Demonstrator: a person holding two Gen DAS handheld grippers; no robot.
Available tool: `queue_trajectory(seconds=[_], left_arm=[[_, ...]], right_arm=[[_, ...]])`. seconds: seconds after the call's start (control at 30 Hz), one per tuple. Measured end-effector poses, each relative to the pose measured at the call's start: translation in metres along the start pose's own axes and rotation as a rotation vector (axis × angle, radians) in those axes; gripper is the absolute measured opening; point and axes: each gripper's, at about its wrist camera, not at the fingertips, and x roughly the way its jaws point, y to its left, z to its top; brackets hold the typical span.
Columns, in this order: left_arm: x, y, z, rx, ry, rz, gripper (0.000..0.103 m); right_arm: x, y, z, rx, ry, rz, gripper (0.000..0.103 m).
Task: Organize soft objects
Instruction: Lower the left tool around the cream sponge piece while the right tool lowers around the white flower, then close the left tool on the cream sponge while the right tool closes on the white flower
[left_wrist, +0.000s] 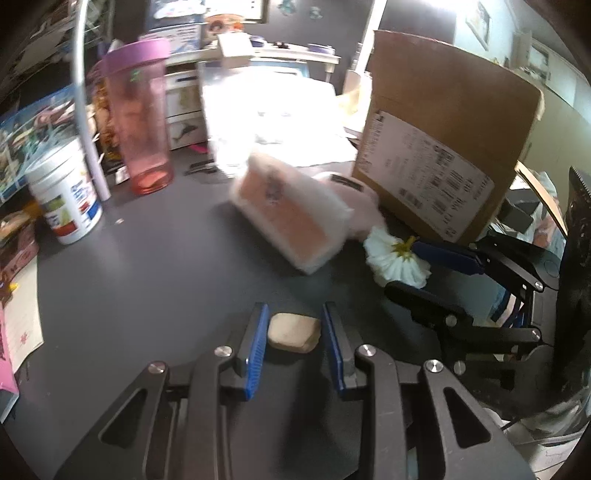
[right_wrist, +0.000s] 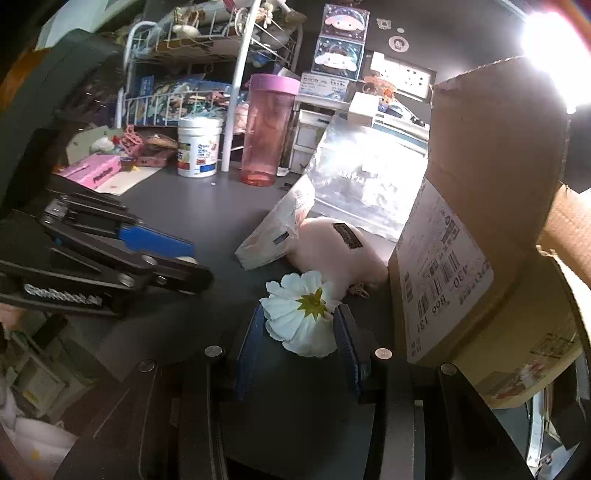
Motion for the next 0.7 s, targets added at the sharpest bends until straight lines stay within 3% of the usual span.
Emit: queue_trajectory(seconds=[0.23,0.5,0.57,0.7], left_arm=[[-0.003,0.004,-0.005,0.008,0.005,0.014,0.027],[-0.008,0.002,-0.009,0.022,0.006,0.005,0.028],[-0.007,0.0,-0.009,0.031,0.007,0.019,0.028],[-0.006,-0.003,-0.01,0.043,0.001,0.037,0.025]], right_arm=[[0.005,0.004,0.006,-0.013,-0.007,-0.004,0.043],[0.014,0.003,0.005,0.011,0.028,0.017,0.041],[0.014,0.002,0.005,0.024,0.035,0.026,0.024],[0.013,0.0,0.004,0.036,0.038,0.04,0.019]])
